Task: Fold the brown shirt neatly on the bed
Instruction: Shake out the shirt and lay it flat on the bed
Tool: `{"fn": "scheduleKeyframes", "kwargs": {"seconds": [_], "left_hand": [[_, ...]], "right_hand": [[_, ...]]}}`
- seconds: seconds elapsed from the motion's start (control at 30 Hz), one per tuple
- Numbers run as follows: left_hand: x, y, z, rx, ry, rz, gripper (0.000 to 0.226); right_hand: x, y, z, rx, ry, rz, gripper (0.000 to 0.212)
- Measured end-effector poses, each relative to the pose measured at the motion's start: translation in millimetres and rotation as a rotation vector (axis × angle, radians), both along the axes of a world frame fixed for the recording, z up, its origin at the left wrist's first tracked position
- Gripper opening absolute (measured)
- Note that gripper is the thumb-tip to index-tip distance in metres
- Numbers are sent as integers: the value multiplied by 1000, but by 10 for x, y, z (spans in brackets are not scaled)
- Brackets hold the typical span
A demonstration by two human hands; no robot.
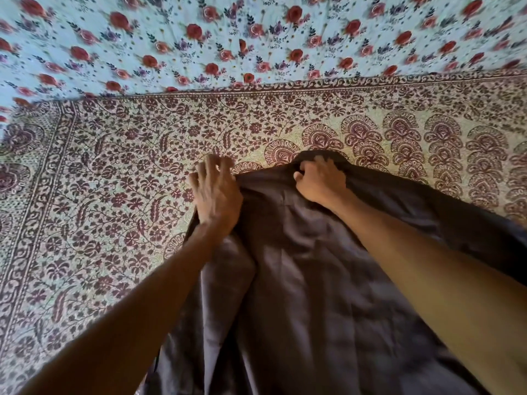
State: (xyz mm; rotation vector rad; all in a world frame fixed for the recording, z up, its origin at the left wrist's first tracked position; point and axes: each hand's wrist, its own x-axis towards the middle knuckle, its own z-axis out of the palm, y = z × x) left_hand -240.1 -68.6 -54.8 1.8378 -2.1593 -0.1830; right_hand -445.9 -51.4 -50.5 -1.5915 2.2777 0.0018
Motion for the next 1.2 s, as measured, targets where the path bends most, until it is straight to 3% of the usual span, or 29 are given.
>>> {"fn": "scheduleKeyframes", "kwargs": {"seconds": [0.1,0.17,0.23,0.33,0.53,0.67,0.73,0.83,0.9,0.97,1.1,1.2], "left_hand": [[-89,639,-60,124,55,-254,41],[47,1012,-229,253,-83,-354,58],[276,1158,-348,235,-161,-375,60],[574,1166,-292,198,-235,-333,54],[788,1047,-161,224,-270,-198,39],[582,811,-99,126,-127,-73,21],[511,616,-71,137,53,45,25],[523,244,-113,207,150,202,31],[572,32,-120,337,116,206,43],[582,-114,-98,439,92,161,41],[593,-308,-34,392,181,139,16],[647,-432,-89,347,170,153,18]], "right_hand": [[-121,74,-123,29,-46,26,47],[-135,134,-172,37,8,18,53],[-135,220,-229,32,61,25,65],[-105,395,-369,58,126,62,81],[-29,476,-428,69,46,-8,87],[224,390,-240,-75,112,-95,66],[439,391,-201,-178,111,0,55],[681,391,-270,-82,-41,114,62],[736,369,-342,-38,-85,80,67],[762,365,-386,-76,-60,49,69],[807,447,-469,-171,45,61,74],[795,593,-576,-262,153,97,77]]}}
